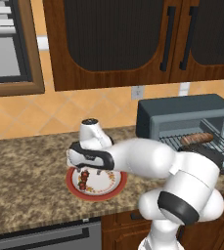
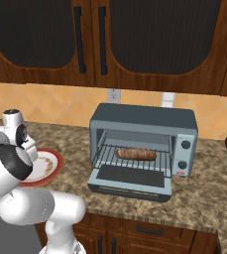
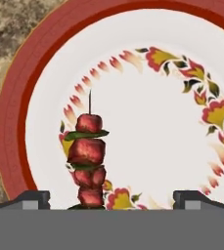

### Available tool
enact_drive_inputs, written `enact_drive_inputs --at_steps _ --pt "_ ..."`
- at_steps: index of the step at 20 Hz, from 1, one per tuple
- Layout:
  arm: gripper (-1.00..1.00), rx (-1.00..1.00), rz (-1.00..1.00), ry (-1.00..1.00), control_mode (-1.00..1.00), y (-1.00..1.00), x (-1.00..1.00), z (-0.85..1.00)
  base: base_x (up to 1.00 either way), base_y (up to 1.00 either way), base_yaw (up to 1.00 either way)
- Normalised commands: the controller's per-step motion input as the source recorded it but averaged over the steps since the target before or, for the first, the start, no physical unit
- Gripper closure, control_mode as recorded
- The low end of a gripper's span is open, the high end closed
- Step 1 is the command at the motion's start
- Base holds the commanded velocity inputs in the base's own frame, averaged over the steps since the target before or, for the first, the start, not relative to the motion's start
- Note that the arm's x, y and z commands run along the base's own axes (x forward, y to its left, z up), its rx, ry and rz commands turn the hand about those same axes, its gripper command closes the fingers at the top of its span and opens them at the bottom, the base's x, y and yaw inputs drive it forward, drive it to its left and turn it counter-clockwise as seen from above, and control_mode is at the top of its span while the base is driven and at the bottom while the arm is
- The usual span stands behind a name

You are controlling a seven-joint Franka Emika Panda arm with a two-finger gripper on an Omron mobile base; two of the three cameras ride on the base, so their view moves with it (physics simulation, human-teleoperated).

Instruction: Pick up the kebab skewer and baguette bread, and place them inside the toaster oven. Close the toaster oven door and start by setting the timer.

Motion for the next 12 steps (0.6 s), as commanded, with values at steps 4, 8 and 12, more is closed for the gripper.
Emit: enact_drive_inputs --at_steps 4,8,12 --pt "-1.00 0.00 0.08 0.00 -1.00 0.14 0.01 -0.33 0.00 0.00 0.00" --pt "-1.00 0.00 0.05 0.00 -1.00 0.17 0.00 -0.26 0.00 0.00 0.00" --pt "-1.00 0.00 0.02 0.00 -1.00 0.00 0.06 -0.17 0.00 0.00 0.00"
